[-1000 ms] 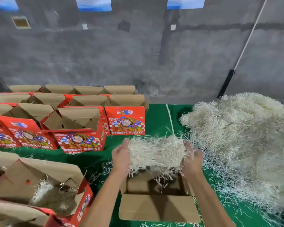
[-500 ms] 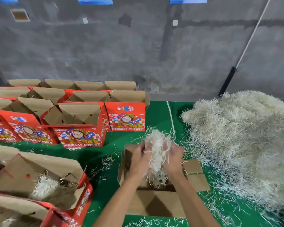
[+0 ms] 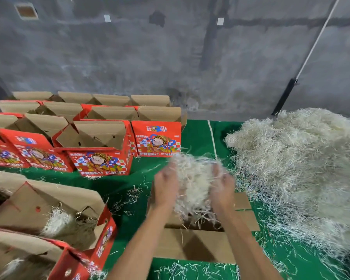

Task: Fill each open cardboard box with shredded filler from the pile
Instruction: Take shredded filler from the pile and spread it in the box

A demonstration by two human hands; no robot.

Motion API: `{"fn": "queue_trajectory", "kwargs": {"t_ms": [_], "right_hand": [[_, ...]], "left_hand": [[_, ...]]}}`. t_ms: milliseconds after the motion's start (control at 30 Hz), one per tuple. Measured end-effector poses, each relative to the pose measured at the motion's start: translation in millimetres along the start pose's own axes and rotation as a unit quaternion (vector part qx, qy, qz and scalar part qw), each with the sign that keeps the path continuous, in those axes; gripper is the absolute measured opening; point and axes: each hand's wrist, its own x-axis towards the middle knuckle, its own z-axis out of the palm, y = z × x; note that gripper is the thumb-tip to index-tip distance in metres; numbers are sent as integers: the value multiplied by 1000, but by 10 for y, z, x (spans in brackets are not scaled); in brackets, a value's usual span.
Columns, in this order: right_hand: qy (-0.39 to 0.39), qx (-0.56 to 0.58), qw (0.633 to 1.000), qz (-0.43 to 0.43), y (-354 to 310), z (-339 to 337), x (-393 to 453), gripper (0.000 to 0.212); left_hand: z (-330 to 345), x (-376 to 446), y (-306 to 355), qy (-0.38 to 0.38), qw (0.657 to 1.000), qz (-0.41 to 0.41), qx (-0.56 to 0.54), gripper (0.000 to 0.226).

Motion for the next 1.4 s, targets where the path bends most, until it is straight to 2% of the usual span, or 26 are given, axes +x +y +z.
{"fn": "queue_trajectory", "kwargs": {"t_ms": [33, 67, 100, 133, 200, 267, 333, 400, 467, 500, 533, 600, 633, 667, 733, 767, 833, 867, 900, 967, 1000, 1033, 1133, 1233, 1333, 1400], "right_hand": [[-21, 17, 999, -22, -9, 160, -90, 33], [-32, 39, 998, -37, -27, 253, -133, 29], [-28, 47, 998, -41, -40, 254, -104, 25], [-21, 30, 999, -38, -44, 161, -27, 26], [19, -11, 1000, -9, -15, -189, 168, 33], [82, 32, 996, 3, 36, -561, 298, 41], [105, 34, 994, 0, 31, -620, 281, 42], [31, -18, 999, 18, 23, -375, 175, 38], [-131, -18, 990, 43, 76, -29, 27, 26], [-179, -20, 981, 69, 120, 101, -29, 27], [-181, -29, 979, 95, 149, 156, -47, 32], [-123, -6, 987, 105, 120, 58, 6, 33], [-91, -16, 991, 95, 110, -59, 61, 32], [-63, -40, 994, 85, 93, -183, 97, 37], [-23, -34, 996, 78, 71, -410, 166, 69], [0, -12, 996, 83, 33, -495, 188, 78], [50, -5, 993, 111, -4, -636, 249, 72], [51, -4, 989, 140, 5, -666, 273, 67], [17, 30, 985, 169, -11, -665, 262, 64], [-174, 185, 945, 208, -82, -537, 143, 70], [-240, 232, 919, 209, -113, -428, 79, 71], [-262, 224, 918, 195, -156, -314, 23, 72], [-170, 86, 975, 118, -201, -112, -45, 77], [-192, -8, 981, -20, -142, -171, -54, 70], [-116, 47, 992, 5, -79, -451, 29, 48], [-38, 108, 993, 34, -24, -684, 171, 46]], "left_hand": [[178, -172, -50, -45, 999, -15, 10, 34], [279, -311, -74, -70, 997, -22, 11, 55], [273, -359, -93, -69, 997, 4, 31, 58], [168, -343, -60, -49, 996, 44, 55, 50], [-185, -143, 20, -9, 994, 71, 83, 54], [-533, 73, 91, 52, 998, 26, 2, 54], [-609, 200, 118, 45, 998, -35, -17, 47], [-362, 139, 17, -58, 993, -100, -11, 62], [-47, -57, -112, -172, 970, -158, -62, 72], [55, -130, -161, -206, 960, -172, -73, 78], [95, -158, -190, -218, 953, -195, -75, 83], [-3, -76, -179, -170, 961, -218, -14, 83], [-107, -18, -169, -137, 970, -198, 20, 76], [-220, 47, -173, -115, 978, -169, 37, 59], [-451, 157, -201, -64, 988, -133, 42, 24], [-562, 202, -217, -29, 991, -123, 31, 25], [-716, 285, -241, 28, 993, -112, 19, 24], [-743, 267, -240, 27, 992, -124, 21, 25], [-710, 239, -268, 7, 990, -141, 19, 41], [-527, 81, -242, -57, 984, -171, 3, 82], [-392, -5, -219, -94, 978, -186, -1, 93], [-265, -79, -208, -132, 974, -184, -3, 94], [-22, -213, -219, -170, 973, -156, 8, 94], [-17, -279, -266, -141, 978, -143, 58, 109], [-244, -149, -243, -90, 977, -194, -21, 104], [-470, 25, -204, -51, 976, -199, -72, 122]]}}
